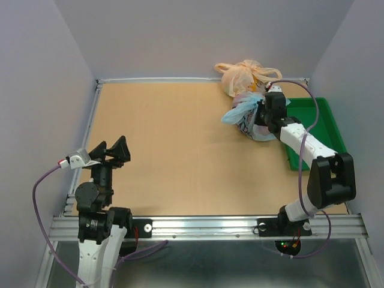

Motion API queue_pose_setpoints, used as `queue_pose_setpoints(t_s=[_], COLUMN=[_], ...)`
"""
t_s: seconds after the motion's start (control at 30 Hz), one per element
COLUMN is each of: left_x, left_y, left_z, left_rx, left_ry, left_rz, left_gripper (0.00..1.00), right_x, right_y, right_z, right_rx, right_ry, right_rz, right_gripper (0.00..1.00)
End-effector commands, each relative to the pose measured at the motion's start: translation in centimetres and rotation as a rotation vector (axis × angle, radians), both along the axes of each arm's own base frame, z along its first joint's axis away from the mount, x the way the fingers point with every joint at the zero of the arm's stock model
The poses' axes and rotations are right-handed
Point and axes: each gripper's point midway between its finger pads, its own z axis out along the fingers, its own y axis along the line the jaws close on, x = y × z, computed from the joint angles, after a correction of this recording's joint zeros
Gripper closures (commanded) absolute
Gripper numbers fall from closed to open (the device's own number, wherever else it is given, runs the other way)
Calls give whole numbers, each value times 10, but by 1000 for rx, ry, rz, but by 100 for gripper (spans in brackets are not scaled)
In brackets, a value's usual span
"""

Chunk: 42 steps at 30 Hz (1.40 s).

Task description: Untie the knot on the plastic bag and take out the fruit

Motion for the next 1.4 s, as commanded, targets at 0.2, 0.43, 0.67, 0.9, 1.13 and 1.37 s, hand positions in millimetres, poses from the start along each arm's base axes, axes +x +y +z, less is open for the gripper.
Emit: queue_pose_setpoints(t_s=[0.2,0.43,0.67,0.9,1.13,1.37], left_x=[22,46,46,48,53,64], left_y=[-32,-55,-56,-74,-105,-144], left_z=[9,0,19,17,4,0], left_rx=[94,104,148,141,54,9], left_ry=[37,198,187,234,288,312], left_rz=[-167,-287,-299,-404,-544,-616], left_gripper=[9,8,8,8,8,8], right_x=[-61,-169,-226,-192,-185,-177], right_y=[166,276,258,146,99,90], right_z=[73,50,7,-3,-23,-28], right_rx=[85,110,73,-91,-142,-177], right_ry=[-184,-95,64,-27,-5,-21], right_rz=[630,1041,1010,397,137,87], right_gripper=[100,99,100,99,94,78])
